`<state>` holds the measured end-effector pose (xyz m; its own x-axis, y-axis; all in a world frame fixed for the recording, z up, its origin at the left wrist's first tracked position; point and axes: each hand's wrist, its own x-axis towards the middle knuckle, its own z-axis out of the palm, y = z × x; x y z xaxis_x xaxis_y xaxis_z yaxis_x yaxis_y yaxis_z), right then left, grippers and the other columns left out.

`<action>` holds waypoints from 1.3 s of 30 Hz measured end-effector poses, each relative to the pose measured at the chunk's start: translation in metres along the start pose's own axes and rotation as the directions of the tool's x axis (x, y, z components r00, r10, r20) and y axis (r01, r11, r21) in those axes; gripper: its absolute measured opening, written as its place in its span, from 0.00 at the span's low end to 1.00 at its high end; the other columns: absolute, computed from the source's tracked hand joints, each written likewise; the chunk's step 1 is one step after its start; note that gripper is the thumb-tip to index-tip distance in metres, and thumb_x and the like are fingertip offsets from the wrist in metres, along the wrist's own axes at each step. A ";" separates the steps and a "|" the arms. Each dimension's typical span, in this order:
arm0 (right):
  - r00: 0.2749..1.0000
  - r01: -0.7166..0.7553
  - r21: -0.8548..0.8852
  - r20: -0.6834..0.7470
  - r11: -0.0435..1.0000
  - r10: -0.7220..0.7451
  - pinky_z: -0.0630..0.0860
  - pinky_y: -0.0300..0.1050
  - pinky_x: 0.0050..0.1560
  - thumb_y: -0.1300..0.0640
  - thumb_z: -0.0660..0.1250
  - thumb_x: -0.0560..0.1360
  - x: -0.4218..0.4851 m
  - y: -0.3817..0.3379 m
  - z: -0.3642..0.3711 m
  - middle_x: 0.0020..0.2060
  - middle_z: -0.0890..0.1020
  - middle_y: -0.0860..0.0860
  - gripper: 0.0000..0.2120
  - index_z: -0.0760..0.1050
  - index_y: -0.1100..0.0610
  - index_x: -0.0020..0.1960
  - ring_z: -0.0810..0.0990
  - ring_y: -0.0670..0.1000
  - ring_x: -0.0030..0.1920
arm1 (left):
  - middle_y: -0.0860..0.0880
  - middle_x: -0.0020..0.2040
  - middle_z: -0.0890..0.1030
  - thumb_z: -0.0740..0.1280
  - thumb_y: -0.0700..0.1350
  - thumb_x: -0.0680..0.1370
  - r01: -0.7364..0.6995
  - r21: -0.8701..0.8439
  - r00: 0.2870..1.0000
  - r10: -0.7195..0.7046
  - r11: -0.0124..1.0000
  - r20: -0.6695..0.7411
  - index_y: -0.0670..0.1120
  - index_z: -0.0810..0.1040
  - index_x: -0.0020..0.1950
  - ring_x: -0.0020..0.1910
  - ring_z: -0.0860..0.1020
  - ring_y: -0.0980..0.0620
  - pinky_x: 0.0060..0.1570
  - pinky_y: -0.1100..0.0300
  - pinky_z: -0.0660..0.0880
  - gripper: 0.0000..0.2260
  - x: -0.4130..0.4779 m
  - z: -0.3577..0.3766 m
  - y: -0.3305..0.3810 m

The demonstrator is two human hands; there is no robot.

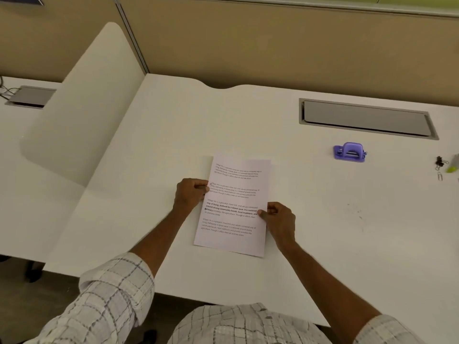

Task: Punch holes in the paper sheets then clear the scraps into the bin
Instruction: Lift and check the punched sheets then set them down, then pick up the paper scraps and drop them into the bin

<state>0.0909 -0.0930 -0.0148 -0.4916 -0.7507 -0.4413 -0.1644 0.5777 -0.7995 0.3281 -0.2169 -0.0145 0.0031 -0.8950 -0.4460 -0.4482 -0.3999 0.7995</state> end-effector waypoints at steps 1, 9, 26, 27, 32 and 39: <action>1.000 -0.003 -0.015 -0.013 1.000 0.003 0.78 0.37 0.46 0.59 0.77 0.72 0.000 0.000 0.002 0.39 0.84 0.45 0.09 0.82 0.55 0.51 0.82 0.43 0.40 | 0.39 0.55 0.86 0.73 0.36 0.77 -0.012 0.012 1.000 0.012 1.000 -0.008 0.38 0.83 0.63 0.50 0.87 0.43 0.57 0.46 0.83 0.14 0.000 0.000 -0.002; 0.996 -0.052 -0.049 -0.071 0.997 0.048 0.76 0.37 0.47 0.58 0.79 0.70 0.004 -0.002 0.006 0.38 0.82 0.44 0.14 0.81 0.56 0.52 0.81 0.43 0.39 | 0.44 0.55 0.87 0.72 0.38 0.78 -0.139 0.134 0.989 0.145 0.981 -0.038 0.41 0.84 0.62 0.51 0.86 0.46 0.58 0.48 0.83 0.12 0.000 0.001 -0.007; 0.973 0.176 -0.234 -0.104 0.956 -0.205 0.80 0.46 0.56 0.55 0.71 0.77 -0.019 0.025 -0.024 0.51 0.84 0.47 0.11 0.80 0.54 0.59 0.82 0.46 0.50 | 0.49 0.59 0.84 0.66 0.41 0.83 -0.376 0.201 0.914 0.397 0.905 -0.078 0.45 0.82 0.63 0.54 0.81 0.54 0.58 0.57 0.80 0.11 -0.044 0.032 -0.008; 0.952 0.244 -0.312 -0.105 0.918 -0.288 0.79 0.44 0.57 0.55 0.69 0.79 -0.026 0.032 -0.031 0.54 0.83 0.47 0.11 0.79 0.53 0.61 0.82 0.46 0.53 | 0.49 0.59 0.84 0.66 0.42 0.83 -0.407 0.196 0.904 0.424 0.892 -0.053 0.45 0.82 0.64 0.55 0.81 0.53 0.58 0.55 0.81 0.11 -0.051 0.041 -0.008; 0.884 0.403 -0.597 0.056 0.694 -0.464 0.73 0.45 0.69 0.54 0.62 0.83 -0.059 0.080 -0.081 0.68 0.78 0.50 0.16 0.77 0.55 0.69 0.76 0.50 0.68 | 0.50 0.62 0.82 0.65 0.43 0.84 -0.563 0.212 0.826 0.545 0.798 0.142 0.45 0.80 0.67 0.62 0.79 0.53 0.67 0.57 0.75 0.13 -0.091 0.103 -0.003; 0.858 0.432 -0.761 0.181 0.485 -0.481 0.54 0.52 0.81 0.49 0.56 0.85 -0.068 0.157 -0.174 0.80 0.59 0.51 0.26 0.59 0.55 0.81 0.55 0.51 0.81 | 0.51 0.63 0.83 0.63 0.44 0.84 -0.697 0.248 0.713 0.613 0.673 0.340 0.47 0.81 0.67 0.65 0.78 0.52 0.68 0.67 0.66 0.13 -0.124 0.201 0.013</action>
<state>-0.0505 0.1049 -0.0396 -0.1880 -0.9798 -0.0681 -0.9424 0.1995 -0.2684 0.1422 -0.0714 -0.0298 -0.5765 -0.8163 0.0355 -0.5254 0.4036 0.7491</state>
